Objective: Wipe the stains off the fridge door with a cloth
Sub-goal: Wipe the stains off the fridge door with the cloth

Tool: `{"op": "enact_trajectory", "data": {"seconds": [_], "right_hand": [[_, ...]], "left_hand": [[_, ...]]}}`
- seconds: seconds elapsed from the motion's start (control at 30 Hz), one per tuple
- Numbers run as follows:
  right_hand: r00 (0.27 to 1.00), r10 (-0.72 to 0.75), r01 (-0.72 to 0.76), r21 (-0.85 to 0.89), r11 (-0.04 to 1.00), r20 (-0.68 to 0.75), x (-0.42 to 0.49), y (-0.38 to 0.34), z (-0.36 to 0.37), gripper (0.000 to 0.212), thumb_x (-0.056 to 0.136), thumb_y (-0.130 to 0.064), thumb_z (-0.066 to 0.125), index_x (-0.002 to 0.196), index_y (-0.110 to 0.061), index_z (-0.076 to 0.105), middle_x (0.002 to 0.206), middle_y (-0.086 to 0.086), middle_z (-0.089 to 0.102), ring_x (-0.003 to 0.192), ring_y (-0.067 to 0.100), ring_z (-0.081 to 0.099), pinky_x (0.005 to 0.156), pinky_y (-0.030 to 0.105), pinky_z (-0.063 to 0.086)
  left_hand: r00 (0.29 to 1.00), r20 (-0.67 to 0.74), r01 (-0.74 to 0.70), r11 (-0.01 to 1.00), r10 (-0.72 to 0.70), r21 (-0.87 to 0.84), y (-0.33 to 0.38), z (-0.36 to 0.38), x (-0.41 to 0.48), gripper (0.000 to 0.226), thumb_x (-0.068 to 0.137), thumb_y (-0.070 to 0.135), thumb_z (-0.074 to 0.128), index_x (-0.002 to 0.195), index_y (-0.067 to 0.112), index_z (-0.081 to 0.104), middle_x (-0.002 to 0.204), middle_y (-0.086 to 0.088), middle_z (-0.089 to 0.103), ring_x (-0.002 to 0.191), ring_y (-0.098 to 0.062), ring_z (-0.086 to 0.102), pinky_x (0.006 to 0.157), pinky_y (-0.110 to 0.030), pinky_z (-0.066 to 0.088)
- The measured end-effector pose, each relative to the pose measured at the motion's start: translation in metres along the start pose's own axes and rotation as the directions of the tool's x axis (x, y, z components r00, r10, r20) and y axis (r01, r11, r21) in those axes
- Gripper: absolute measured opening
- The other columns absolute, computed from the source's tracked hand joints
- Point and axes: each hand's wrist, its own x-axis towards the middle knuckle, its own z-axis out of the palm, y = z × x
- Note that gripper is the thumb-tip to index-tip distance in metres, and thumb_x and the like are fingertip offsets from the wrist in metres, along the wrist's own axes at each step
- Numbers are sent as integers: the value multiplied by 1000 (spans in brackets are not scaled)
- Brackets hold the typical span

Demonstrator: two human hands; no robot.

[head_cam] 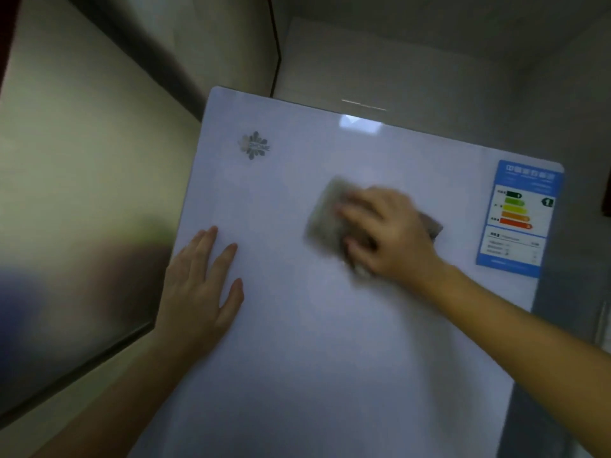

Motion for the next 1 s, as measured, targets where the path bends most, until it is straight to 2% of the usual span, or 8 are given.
{"op": "enact_trajectory", "data": {"seconds": [0.1,0.17,0.33,0.43,0.53,0.67,0.8,1.0], "right_hand": [[890,-430,422,86,903,151,-39,-24,-3,30,101,-29,57,121,-13,73,128,14,69,113,34,67,94,42,53],[853,-488,478,99,873,182,-47,-14,-9,31,104,-30,53,122,-14,73,129,13,69,114,32,67,94,41,53],[999,-32,32,-53,998,-3,-22,70,-39,42,91,-29,68,128,-10,68,133,18,64,116,38,58,98,48,48],[950,280,-287,-33,957,-139,-13,104,-59,46,93,-33,64,137,-17,61,139,9,58,123,30,51,106,45,42],[928,351,-356,-21,934,-124,-23,98,-58,49,94,-35,63,140,-19,57,142,8,55,126,31,49,108,45,40],[999,42,-42,-1,999,13,-82,50,-43,46,88,-30,71,130,-12,67,135,17,63,119,37,58,102,45,44],[930,-316,293,138,946,190,-177,-10,-38,34,93,-32,68,124,-17,72,132,12,67,118,31,64,99,41,50],[932,-302,281,129,951,199,-243,-3,-57,35,96,-35,67,127,-19,71,134,9,67,119,27,64,99,40,51]], "left_hand": [[999,30,-35,999,35,-10,22,3,-4,54,96,39,44,140,9,54,157,-19,38,144,-39,39,115,-51,34],[997,39,-65,998,66,-13,36,5,-5,54,96,39,44,141,10,54,157,-19,39,144,-39,40,114,-50,33],[993,36,-113,994,113,-10,65,9,-4,54,96,38,45,139,9,56,155,-20,41,142,-38,41,114,-46,32],[992,30,-123,992,123,-7,80,15,-5,52,96,36,46,138,8,58,155,-21,41,141,-38,43,113,-47,34],[995,54,-85,996,86,-10,91,19,-8,55,95,38,44,140,8,55,157,-21,38,143,-39,40,114,-49,32],[996,63,-63,998,64,-12,108,23,-17,56,95,39,44,142,9,53,158,-20,35,146,-39,35,115,-52,32],[993,77,-94,995,95,-14,129,26,-36,54,95,37,46,140,9,54,157,-21,37,145,-37,37,115,-51,33],[981,150,-121,993,122,-13,147,30,-66,56,95,37,44,143,9,51,158,-20,36,147,-36,34,117,-50,29]]}}
